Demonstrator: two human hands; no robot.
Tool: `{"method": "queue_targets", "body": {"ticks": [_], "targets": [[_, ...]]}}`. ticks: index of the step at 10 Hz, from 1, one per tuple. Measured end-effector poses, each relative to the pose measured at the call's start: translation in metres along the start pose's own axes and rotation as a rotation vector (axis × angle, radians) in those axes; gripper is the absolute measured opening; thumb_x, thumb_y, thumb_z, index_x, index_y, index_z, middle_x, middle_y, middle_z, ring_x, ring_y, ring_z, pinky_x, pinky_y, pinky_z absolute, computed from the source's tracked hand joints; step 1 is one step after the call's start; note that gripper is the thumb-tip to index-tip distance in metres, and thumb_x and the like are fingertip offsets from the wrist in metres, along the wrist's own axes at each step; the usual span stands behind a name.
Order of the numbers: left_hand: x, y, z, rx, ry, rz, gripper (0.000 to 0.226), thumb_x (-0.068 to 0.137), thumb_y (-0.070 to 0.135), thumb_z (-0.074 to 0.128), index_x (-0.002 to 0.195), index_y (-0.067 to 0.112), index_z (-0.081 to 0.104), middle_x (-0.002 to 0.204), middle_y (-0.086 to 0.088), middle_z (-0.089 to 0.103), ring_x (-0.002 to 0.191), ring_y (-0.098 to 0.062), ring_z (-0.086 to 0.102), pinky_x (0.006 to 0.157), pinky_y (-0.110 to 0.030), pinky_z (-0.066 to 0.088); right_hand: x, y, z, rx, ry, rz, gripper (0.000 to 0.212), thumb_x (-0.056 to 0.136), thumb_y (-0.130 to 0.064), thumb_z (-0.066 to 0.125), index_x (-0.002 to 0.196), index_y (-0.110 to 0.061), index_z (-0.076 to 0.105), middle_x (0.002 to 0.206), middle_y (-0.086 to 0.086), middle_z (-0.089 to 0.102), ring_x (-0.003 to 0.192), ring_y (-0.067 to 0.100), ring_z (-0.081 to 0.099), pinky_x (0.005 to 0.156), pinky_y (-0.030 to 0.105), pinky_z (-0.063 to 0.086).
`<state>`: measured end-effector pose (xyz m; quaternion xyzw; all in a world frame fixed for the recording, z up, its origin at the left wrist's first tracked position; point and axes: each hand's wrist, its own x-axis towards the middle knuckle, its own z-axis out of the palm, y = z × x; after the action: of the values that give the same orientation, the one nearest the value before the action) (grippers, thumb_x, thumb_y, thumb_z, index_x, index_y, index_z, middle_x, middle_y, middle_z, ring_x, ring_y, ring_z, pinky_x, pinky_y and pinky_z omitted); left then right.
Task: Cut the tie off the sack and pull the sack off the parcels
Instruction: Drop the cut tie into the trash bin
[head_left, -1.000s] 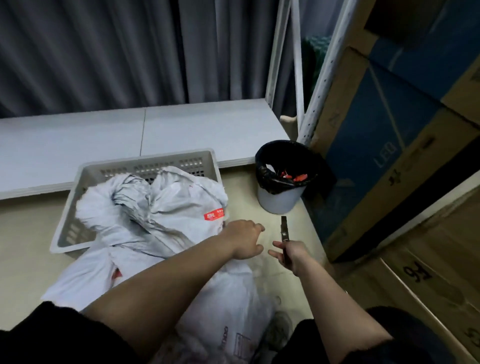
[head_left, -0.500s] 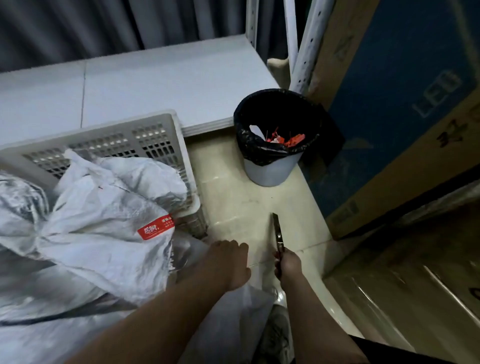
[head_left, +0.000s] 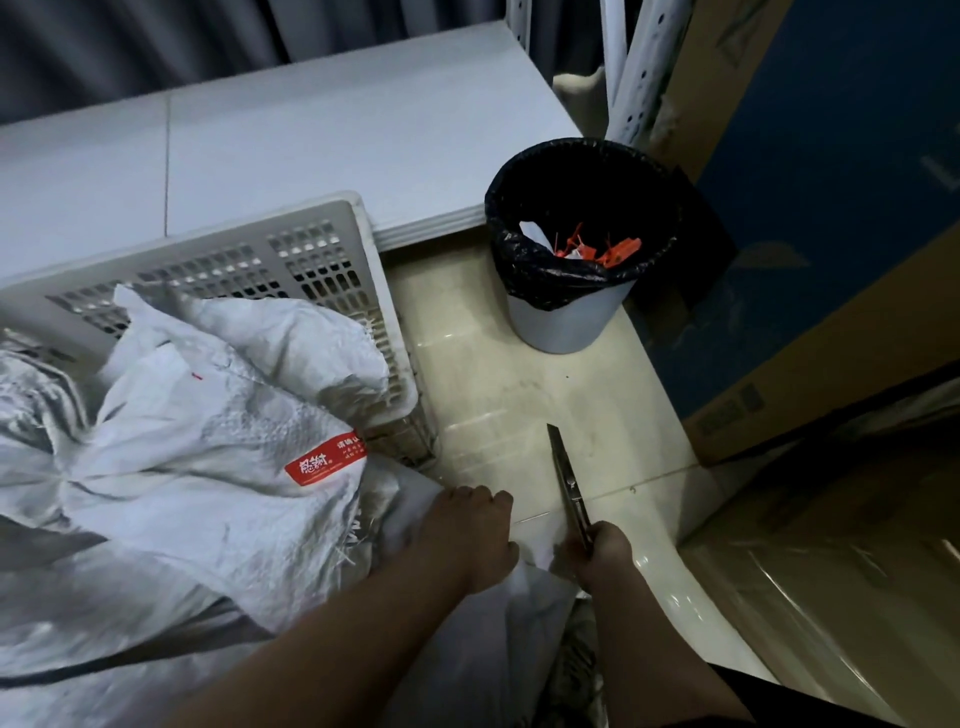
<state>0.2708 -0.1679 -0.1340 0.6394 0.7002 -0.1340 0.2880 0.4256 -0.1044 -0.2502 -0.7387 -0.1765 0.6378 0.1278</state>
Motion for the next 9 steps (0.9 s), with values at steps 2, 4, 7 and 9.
{"method": "queue_targets", "body": {"ticks": [2,4,7,9], "targets": [[-0.002,0.0,0.002,0.024,0.009,0.007,0.047,0.094,0.034,0.043,0.134,0.01,0.043,0.131,-0.012,0.052,0.119,-0.03,0.049,0.099,-0.036,0.035,0.013,0.012,-0.005,0.205,0.002,0.03,0.021,0.091,0.002,0.053,0.08,-0.014,0.044,0.077,0.002,0.046,0.063,0.006,0.042,0.05,0.013,0.041],[-0.009,0.002,-0.009,0.012,0.028,0.02,0.046,0.094,0.033,0.044,0.133,0.008,0.044,0.127,-0.014,0.054,0.115,-0.032,0.051,0.094,-0.034,0.038,-0.011,-0.014,0.005,0.258,0.076,0.172,0.022,0.093,-0.004,0.032,0.075,-0.003,0.043,0.068,0.012,0.036,0.056,0.022,0.033,0.049,0.025,0.035],[-0.059,0.02,-0.091,0.287,0.338,0.09,0.035,0.095,0.021,0.042,0.128,0.01,0.049,0.12,-0.013,0.059,0.107,-0.031,0.058,0.088,-0.036,0.041,-0.139,-0.094,0.043,-0.252,-0.345,-0.29,0.016,0.093,-0.014,0.042,0.081,-0.015,0.053,0.075,0.002,0.055,0.062,0.015,0.054,0.056,0.024,0.044],[-0.136,-0.014,-0.152,0.349,0.583,-0.032,0.033,0.093,0.026,0.041,0.118,0.012,0.057,0.12,-0.01,0.06,0.114,-0.029,0.054,0.107,-0.038,0.027,-0.266,-0.103,0.068,-0.502,-0.628,-0.544,0.026,0.095,-0.027,0.041,0.077,-0.022,0.058,0.066,-0.004,0.058,0.061,0.011,0.057,0.072,0.031,0.054]]}}
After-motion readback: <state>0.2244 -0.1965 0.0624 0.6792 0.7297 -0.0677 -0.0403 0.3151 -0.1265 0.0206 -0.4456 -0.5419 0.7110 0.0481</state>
